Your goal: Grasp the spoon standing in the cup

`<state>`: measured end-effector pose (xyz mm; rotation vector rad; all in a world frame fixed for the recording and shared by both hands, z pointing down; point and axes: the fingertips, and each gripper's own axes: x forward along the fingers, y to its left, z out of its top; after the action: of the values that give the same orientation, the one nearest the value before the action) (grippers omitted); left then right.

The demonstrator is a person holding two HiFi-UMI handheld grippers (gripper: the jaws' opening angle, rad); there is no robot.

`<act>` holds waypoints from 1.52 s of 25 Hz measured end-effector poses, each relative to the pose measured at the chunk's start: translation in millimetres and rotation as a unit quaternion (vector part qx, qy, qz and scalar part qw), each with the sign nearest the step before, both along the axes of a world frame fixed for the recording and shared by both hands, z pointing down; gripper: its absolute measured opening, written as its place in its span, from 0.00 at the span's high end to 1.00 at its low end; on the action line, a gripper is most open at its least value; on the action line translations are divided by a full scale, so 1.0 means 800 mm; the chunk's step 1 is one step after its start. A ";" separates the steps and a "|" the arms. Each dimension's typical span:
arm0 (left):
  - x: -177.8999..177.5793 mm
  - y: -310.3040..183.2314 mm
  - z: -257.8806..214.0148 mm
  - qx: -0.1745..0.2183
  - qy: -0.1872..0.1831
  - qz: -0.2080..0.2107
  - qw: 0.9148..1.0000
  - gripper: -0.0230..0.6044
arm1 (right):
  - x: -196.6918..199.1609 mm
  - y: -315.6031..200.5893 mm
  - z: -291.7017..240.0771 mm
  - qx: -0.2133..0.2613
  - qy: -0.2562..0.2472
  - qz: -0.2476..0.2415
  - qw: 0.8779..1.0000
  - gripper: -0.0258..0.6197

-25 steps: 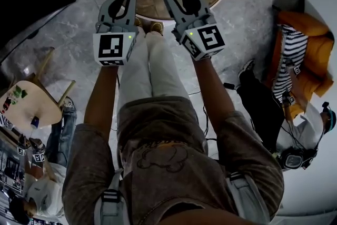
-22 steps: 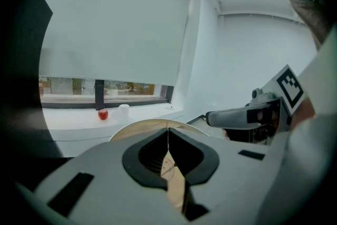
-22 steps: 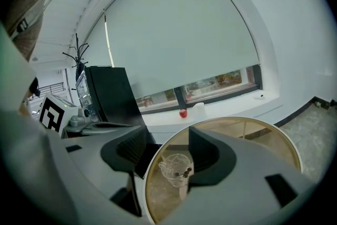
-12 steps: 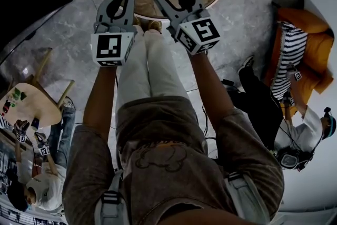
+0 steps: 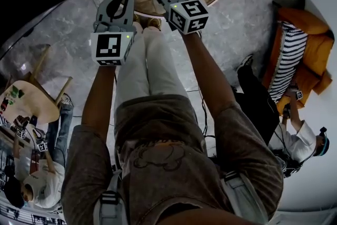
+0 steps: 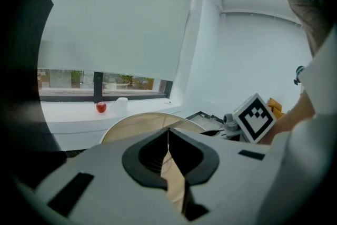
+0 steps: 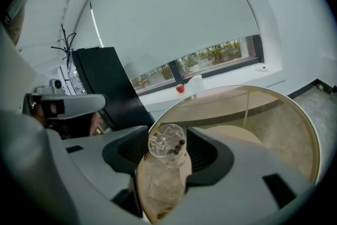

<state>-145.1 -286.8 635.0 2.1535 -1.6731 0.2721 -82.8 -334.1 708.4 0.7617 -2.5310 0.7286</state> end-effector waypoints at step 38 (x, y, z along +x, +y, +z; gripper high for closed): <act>0.002 0.014 0.012 -0.011 -0.013 0.016 1.000 0.94 | -0.015 -0.016 0.071 -0.050 0.049 0.025 0.997 0.86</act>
<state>-143.7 -275.8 644.6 2.1708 -1.6430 0.3290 -95.1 -346.7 764.9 0.8090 -2.3772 0.8085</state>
